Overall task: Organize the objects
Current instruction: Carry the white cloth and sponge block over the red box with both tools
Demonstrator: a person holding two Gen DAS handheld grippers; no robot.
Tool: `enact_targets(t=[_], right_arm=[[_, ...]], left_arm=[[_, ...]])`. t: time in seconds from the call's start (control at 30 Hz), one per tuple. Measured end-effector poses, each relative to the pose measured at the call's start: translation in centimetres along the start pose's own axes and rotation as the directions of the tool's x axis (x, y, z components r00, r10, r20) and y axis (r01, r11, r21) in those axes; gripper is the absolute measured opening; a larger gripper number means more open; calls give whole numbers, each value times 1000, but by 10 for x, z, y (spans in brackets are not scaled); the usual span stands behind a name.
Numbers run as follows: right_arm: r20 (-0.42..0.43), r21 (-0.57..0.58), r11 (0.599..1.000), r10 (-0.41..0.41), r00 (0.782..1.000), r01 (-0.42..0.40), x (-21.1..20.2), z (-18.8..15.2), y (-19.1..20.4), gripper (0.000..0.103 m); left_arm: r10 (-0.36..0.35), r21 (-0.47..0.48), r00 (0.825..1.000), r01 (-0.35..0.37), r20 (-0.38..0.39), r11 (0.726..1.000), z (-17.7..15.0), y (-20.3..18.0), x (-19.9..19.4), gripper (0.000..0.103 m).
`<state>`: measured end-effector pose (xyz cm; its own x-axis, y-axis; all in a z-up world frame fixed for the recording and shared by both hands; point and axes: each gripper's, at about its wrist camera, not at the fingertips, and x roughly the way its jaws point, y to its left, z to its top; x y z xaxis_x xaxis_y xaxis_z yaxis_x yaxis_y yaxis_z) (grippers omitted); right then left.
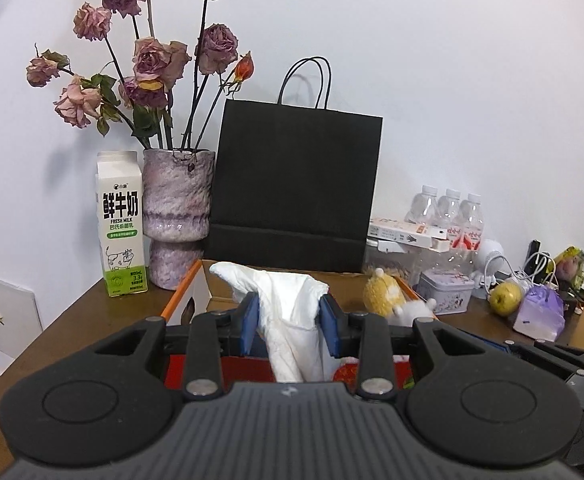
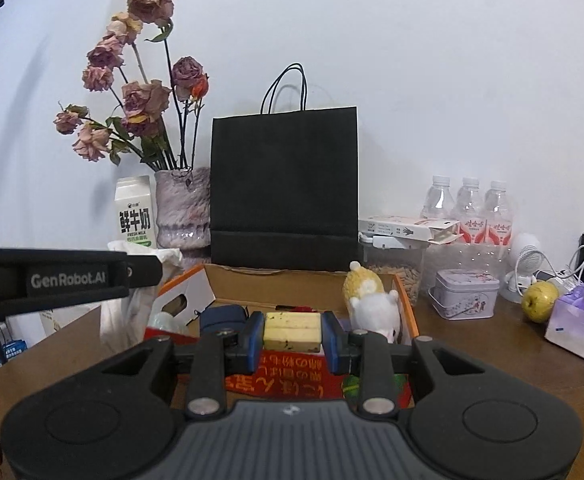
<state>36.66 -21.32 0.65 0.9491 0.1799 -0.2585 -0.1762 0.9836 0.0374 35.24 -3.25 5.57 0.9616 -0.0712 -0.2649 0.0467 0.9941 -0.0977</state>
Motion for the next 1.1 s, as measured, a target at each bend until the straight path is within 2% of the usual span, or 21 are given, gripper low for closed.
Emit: enact_targets(t=[0.43, 1.1], right_arm=[[14, -3, 1000, -1, 1000, 1, 45, 12, -4, 29], [11, -49, 999, -8, 1000, 9, 112, 24, -8, 29]], left_arm=[[6, 4, 1000, -6, 5, 1000, 12, 6, 44, 34], [33, 6, 999, -33, -31, 999, 21, 20, 114, 34]])
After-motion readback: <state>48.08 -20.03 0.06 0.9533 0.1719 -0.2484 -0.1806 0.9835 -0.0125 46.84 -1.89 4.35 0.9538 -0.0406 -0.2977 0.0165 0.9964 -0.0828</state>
